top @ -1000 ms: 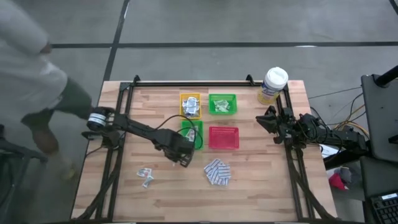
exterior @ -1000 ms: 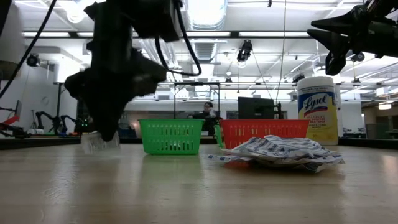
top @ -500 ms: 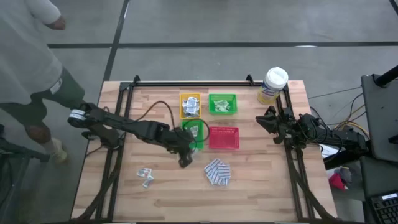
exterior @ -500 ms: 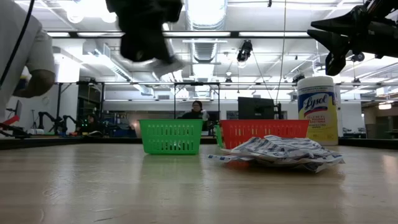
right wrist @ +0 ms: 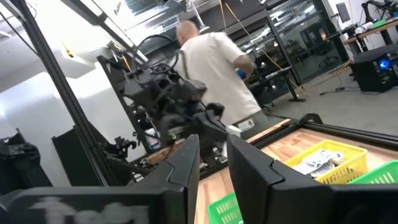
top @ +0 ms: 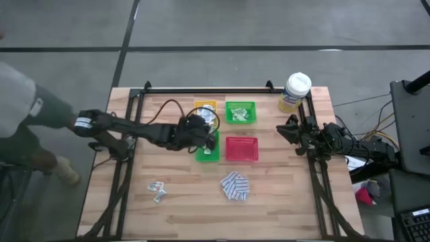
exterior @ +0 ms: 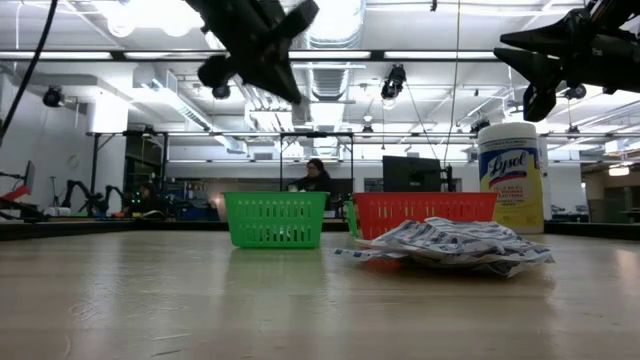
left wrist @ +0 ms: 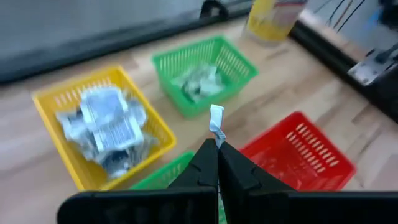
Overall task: Pick & Place First Aid Supplies
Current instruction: Put the orange ointment pack into the bottom green bin
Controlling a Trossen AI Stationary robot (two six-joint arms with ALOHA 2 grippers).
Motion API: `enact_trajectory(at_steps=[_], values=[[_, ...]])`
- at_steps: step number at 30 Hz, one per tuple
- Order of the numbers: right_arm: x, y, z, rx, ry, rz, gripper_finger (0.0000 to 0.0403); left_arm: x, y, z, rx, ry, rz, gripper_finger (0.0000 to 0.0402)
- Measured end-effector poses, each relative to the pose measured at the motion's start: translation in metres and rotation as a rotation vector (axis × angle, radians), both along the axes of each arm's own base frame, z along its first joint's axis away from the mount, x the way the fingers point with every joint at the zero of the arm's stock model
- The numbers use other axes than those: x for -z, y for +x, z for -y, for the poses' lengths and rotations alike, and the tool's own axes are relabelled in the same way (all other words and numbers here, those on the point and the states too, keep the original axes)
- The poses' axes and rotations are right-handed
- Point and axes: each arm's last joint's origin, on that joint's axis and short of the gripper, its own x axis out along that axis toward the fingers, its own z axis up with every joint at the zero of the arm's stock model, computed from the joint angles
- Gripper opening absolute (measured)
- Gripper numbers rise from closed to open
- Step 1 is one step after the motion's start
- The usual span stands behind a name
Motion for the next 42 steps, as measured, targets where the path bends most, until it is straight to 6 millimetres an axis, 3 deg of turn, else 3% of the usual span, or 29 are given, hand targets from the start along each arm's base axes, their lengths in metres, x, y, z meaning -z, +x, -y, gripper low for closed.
enact_trajectory(at_steps=[6, 11, 26, 42], values=[[0.000, 0.000, 0.000, -0.001, 0.000, 0.000, 0.0086, 0.030, 0.009, -0.019, -0.035, -0.212, -0.085, 0.0000], [0.000, 0.000, 0.000, -0.001, 0.001, 0.000, 0.0084, 0.049, 0.012, -0.023, -0.085, -0.342, -0.144, 0.0000], [0.000, 0.000, 0.000, 0.001, 0.001, 0.000, 0.0070, 0.087, 0.026, -0.020, -0.101, -0.463, -0.240, 0.0000], [0.000, 0.000, 0.000, 0.000, 0.001, 0.000, 0.0074, 0.094, 0.028, -0.020, -0.104, -0.490, -0.258, 0.0000]])
